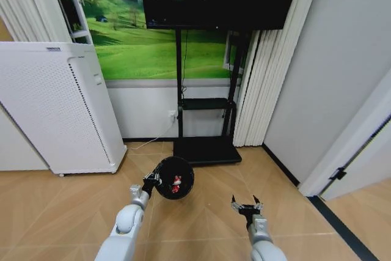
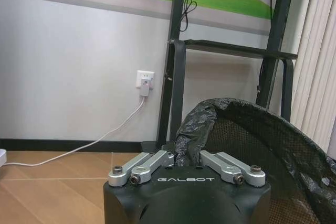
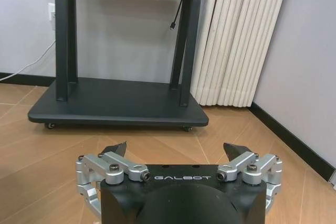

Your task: Pick up the trash bin and place the garbage on the floor into it.

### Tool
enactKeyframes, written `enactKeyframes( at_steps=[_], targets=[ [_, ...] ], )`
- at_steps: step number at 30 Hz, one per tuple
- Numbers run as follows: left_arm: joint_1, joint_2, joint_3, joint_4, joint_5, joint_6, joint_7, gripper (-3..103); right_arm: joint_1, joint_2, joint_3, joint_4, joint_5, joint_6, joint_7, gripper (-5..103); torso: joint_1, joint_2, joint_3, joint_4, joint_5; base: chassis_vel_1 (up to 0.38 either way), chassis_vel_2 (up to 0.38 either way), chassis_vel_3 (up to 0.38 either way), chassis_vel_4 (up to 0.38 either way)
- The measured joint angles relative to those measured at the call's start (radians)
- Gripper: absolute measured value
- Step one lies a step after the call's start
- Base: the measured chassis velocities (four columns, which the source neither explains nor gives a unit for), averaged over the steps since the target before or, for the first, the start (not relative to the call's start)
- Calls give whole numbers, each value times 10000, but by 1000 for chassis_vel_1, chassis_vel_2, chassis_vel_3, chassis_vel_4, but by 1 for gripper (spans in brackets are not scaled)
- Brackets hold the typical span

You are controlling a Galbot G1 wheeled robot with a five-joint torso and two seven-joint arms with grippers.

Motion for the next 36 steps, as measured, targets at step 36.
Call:
enactKeyframes(
  at_steps=[36],
  targets=[
    [5,-400,309,-33,419,139,-331,7,-93,-220,252,-238,377,424,-346,100,-1,0,0,0,0,224,-26,-219,27]
  ],
)
